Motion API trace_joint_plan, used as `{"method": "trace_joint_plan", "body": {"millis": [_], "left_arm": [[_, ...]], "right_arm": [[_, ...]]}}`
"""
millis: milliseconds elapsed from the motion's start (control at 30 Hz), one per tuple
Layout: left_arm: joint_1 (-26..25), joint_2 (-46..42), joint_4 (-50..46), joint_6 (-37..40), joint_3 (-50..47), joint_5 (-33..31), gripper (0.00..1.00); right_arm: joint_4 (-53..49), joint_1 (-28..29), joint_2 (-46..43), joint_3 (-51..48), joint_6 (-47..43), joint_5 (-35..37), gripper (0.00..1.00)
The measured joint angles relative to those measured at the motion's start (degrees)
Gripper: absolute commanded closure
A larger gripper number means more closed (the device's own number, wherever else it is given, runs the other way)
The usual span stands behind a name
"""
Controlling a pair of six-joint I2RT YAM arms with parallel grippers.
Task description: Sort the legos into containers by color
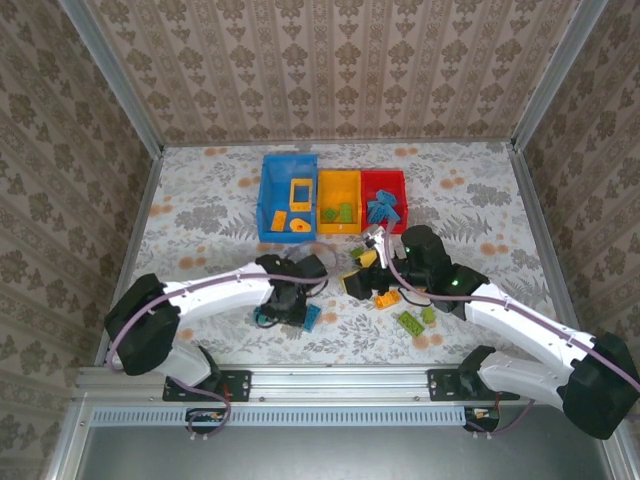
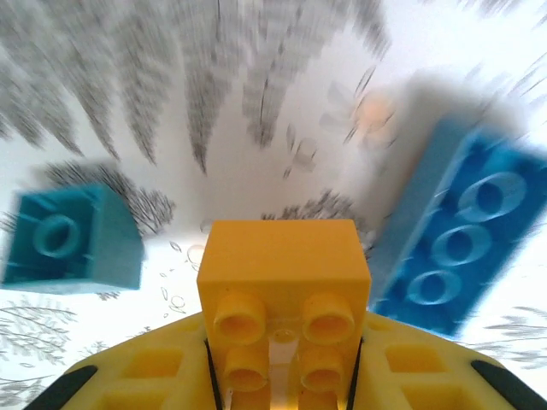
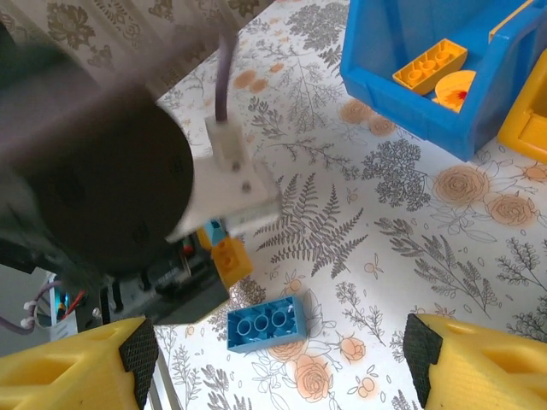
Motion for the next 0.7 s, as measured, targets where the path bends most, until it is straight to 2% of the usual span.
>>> {"method": "trace_joint_plan", "body": {"millis": [200,333,533,700], "left_arm": [[12.44,-0.79,-2.95,6.08,16.37,-2.36,0.69],[19.28,4.42,-3.39,11.02,25.90,-3.17,0.69],[24.48,19.50,-3.74,16.28,39.78,-4.48,0.69],[26.95,30.38,-5.18,18.56,50.03,-6.29,0.70]], "right_arm": [[1.42,0.00,1.14,2.36,0.70,2.56,0.21],[4.72,-0.11,5.75,6.54,1.79,5.77,0.21],[5.11,-0.46,14.69,15.10,1.92,8.81,0.21],[4.94,-0.72,17.46,18.36,2.38,9.86,0.22]]}}
